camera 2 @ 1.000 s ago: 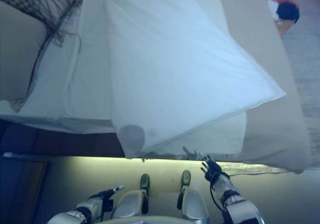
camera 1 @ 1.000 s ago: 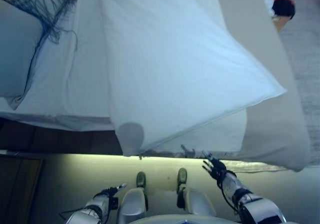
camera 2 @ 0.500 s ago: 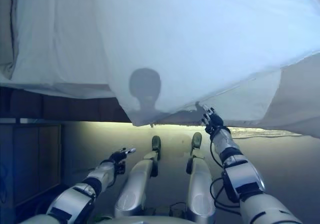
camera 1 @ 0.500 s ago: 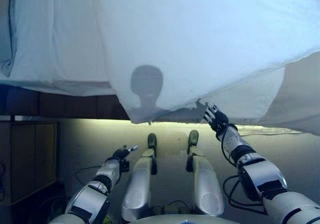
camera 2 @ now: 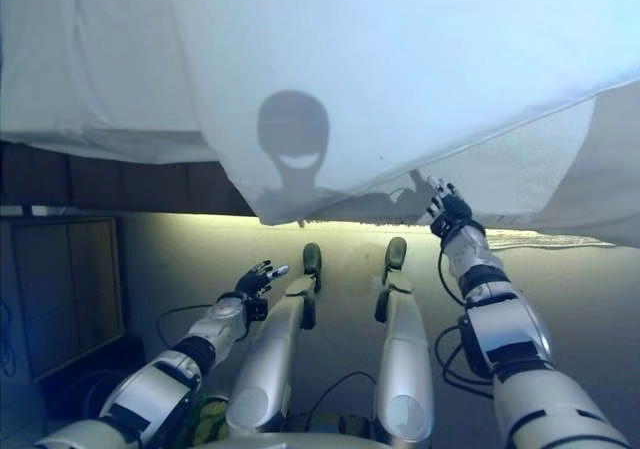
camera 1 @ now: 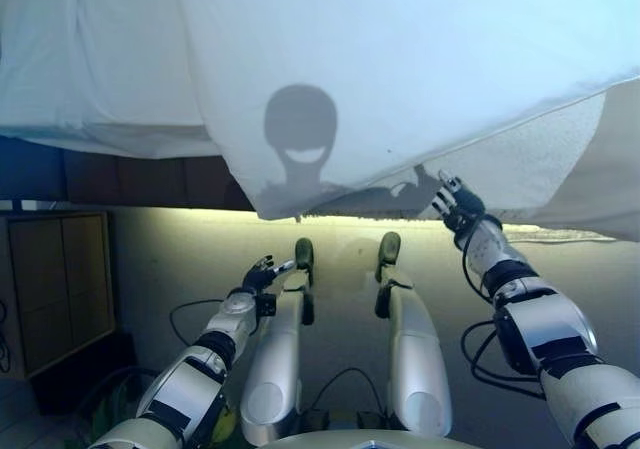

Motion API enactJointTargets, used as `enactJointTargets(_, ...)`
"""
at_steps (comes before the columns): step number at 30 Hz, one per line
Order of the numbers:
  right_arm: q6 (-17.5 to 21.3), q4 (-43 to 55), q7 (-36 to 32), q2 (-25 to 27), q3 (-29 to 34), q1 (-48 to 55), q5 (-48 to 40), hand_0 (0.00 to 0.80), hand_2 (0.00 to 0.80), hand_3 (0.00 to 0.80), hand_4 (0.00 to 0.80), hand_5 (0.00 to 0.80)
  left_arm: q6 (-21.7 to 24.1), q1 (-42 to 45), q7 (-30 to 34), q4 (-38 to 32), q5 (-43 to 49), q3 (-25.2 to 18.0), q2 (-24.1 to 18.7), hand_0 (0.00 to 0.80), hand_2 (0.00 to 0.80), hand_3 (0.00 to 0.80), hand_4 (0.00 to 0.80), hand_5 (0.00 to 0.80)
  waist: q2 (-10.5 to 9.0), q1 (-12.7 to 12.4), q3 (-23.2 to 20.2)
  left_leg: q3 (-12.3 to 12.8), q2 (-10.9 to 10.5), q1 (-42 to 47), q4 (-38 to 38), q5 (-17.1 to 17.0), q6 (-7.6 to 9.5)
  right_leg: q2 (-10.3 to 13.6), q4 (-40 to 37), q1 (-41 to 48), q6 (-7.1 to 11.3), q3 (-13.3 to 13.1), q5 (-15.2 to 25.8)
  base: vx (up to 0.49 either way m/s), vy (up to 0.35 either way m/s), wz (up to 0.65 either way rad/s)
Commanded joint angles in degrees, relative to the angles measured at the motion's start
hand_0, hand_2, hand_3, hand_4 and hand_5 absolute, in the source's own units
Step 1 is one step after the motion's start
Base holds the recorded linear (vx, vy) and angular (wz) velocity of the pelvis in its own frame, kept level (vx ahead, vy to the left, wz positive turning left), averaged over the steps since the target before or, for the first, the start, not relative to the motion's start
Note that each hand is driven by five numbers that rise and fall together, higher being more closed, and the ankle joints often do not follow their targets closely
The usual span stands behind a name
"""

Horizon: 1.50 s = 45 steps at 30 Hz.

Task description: Make the bed neatly

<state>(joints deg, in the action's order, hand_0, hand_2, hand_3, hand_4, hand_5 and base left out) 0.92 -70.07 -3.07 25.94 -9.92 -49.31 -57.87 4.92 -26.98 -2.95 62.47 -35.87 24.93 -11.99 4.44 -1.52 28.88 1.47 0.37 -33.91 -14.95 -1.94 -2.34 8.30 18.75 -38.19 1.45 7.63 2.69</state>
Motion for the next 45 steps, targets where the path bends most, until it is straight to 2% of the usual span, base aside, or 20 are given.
enactJointTargets(1,0.69,2.73,-0.73,5.37,-1.09,-3.97,2.00,0.000,0.000,0.000,0.000,0.000,2.86,2.24,-1.12,-3.00,-3.22,0.42,-1.65,0.000,0.000,0.000,0.000,0.000,1.16,-1.62,0.92,-0.27,-1.61,-3.46,-1.27,-2.57,0.97,-1.54,2.10,-1.81,2.13,0.45,0.88,0.000,0.000,0.00)
enactJointTargets(11,-2.30,2.86,-0.09,13.00,-4.14,-12.49,6.20,0.000,0.000,0.000,0.000,0.000,8.72,6.13,0.14,-11.55,-9.64,-0.01,-3.82,0.000,0.000,0.000,0.000,0.000,2.98,-3.43,0.92,-1.40,-1.00,-7.38,-0.35,-3.89,0.52,-1.51,3.74,-6.51,2.22,0.63,0.62,0.004,0.000,0.03)
enactJointTargets(16,-3.36,4.38,-0.30,15.05,-5.16,-16.26,5.54,0.000,0.000,0.000,0.000,0.000,9.84,8.08,0.78,-13.92,-10.78,0.29,-4.39,0.000,0.000,0.000,0.000,0.000,3.93,-3.95,0.92,-1.65,-0.76,-8.07,0.17,-4.24,0.26,-1.36,4.42,-7.51,2.04,0.65,-0.01,0.011,0.021,0.05)
enactJointTargets(19,-2.73,5.41,-1.03,15.46,-5.42,-17.29,5.25,0.000,0.000,0.000,0.000,0.000,9.84,8.84,0.99,-14.68,-10.81,0.55,-4.55,0.000,0.000,0.000,0.000,0.000,4.11,-4.14,0.92,-1.70,-0.69,-8.04,0.41,-4.30,0.17,-1.28,4.42,-7.54,1.99,0.83,-0.19,0.000,0.000,0.00)
enactJointTargets(26,-3.71,9.07,-2.62,13.86,-6.25,-16.70,5.99,0.000,0.000,0.000,0.000,0.000,8.23,9.99,2.05,-13.74,-9.20,0.49,-4.39,0.000,0.000,0.000,0.000,0.000,3.46,-4.13,0.92,-1.51,-0.66,-5.50,2.06,-4.20,0.04,-1.28,2.44,-4.83,1.86,1.60,-0.05,0.002,0.004,0.00)
enactJointTargets(36,-4.24,10.85,-3.65,10.58,-6.05,-11.96,6.71,0.000,0.000,0.000,0.000,0.000,6.71,9.60,3.05,-8.66,-6.58,-0.58,-3.92,0.000,0.000,0.000,0.000,0.000,1.63,-3.38,0.92,0.33,0.01,4.56,6.94,-4.36,-0.22,-0.06,-3.27,5.37,2.56,2.85,1.02,0.009,0.036,-0.06)
enactJointTargets(45,-5.46,7.95,-2.13,11.68,-5.00,-13.56,7.46,0.000,0.000,0.000,0.000,0.000,5.18,9.07,3.20,-5.63,-5.95,-1.56,-4.34,0.000,0.000,0.000,0.000,0.000,0.72,-3.43,0.26,1.17,0.63,11.58,10.16,-4.31,-0.48,1.02,-6.77,12.07,3.65,3.35,1.97,0.004,0.008,-0.01)
